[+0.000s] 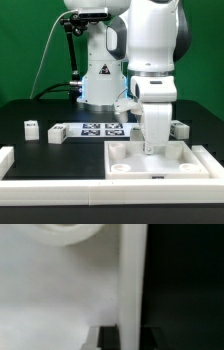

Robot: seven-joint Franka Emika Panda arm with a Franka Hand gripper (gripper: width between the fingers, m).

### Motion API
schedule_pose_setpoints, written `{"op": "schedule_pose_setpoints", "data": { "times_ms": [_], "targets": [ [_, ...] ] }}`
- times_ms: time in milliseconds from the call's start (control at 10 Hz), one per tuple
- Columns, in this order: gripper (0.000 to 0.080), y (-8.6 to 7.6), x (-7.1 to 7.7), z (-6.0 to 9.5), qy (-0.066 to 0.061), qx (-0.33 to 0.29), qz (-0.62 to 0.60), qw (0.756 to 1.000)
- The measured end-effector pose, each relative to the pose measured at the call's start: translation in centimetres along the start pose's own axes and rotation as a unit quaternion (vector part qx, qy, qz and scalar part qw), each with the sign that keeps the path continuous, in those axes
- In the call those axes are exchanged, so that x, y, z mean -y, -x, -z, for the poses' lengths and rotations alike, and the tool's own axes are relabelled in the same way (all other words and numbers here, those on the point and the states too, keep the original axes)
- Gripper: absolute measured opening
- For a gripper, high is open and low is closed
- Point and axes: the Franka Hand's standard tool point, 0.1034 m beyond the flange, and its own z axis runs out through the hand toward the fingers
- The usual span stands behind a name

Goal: Assemble one leg

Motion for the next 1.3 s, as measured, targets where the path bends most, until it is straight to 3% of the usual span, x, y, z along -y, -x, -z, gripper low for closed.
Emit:
{"op": "schedule_pose_setpoints", "data": {
  "times_ms": [600,800,900,1000,1100,1300],
  "targets": [
    [0.0058,-0.74,-0.47,-0.01,0.003,-0.002,-0.003,1.0],
    [0.0411,-0.7,-0.47,-0.02,0.003,-0.002,-0.004,1.0],
    [0.0545,-0.68,-0.47,-0.02,0.002,-0.002,-0.004,1.0],
    [0.0545,-0.67,-0.47,-0.02,0.002,-0.002,-0.004,1.0],
    [0.0628,-0.66,-0.47,-0.02,0.002,-0.002,-0.004,1.0],
    [0.0643,-0.64,-0.47,-0.02,0.002,-0.002,-0.004,1.0]
  ]
}}
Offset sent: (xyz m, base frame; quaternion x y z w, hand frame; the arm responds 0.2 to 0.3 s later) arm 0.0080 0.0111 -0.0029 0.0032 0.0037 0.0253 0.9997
